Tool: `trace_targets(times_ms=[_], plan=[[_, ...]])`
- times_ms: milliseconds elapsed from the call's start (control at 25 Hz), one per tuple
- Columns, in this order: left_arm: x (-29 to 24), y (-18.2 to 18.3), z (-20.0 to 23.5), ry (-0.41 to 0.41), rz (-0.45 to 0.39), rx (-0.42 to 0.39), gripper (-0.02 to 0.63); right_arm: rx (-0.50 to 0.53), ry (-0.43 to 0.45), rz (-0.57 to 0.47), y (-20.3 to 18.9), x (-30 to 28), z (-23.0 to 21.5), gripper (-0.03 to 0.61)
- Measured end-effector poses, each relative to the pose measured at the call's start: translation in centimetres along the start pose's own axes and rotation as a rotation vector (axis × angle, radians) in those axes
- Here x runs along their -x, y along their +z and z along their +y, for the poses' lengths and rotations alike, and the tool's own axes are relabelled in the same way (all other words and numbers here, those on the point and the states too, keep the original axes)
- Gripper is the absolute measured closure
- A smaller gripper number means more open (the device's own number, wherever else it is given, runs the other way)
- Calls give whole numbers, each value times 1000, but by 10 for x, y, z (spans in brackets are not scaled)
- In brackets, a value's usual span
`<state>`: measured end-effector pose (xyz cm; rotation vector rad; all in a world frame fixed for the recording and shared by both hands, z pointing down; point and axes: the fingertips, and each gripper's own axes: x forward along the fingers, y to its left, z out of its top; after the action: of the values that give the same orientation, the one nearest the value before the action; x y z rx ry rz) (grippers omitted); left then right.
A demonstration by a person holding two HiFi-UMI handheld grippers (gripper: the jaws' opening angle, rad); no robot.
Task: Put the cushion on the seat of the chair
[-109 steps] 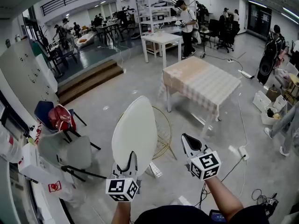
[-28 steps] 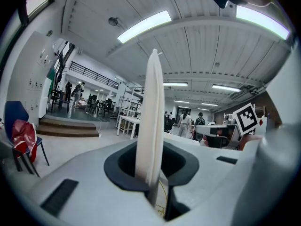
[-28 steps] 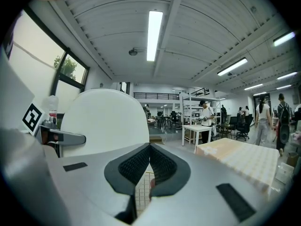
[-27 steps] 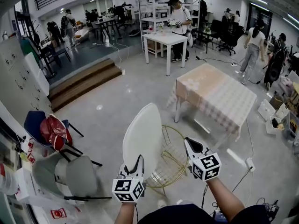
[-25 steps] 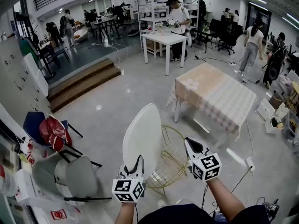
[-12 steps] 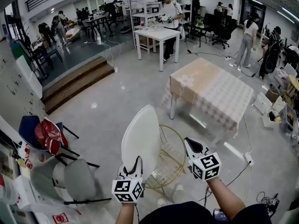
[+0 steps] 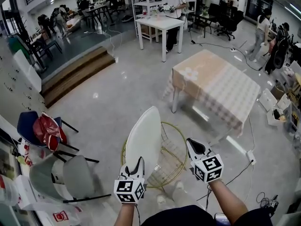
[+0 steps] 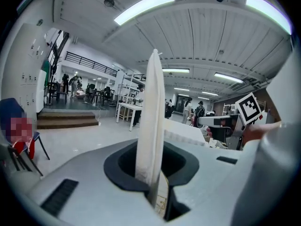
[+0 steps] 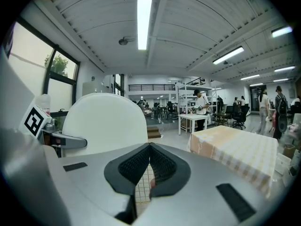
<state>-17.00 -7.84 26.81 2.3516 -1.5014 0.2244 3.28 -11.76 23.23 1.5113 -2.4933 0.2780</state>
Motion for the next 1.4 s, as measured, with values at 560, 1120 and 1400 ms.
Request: trace_targets(times_ms=[560,1120,1400], plan=[[-47,-22,-8,-15,59,-20,551,-78,3,47,-38,-21,-19,560],[-73,-69,-5,2,122,-20,551,-152,0,101,-86,-30,-32,560],[-85,-101,-9,-6,147,1,551,-140,21,126,-111,-38,-31,560]])
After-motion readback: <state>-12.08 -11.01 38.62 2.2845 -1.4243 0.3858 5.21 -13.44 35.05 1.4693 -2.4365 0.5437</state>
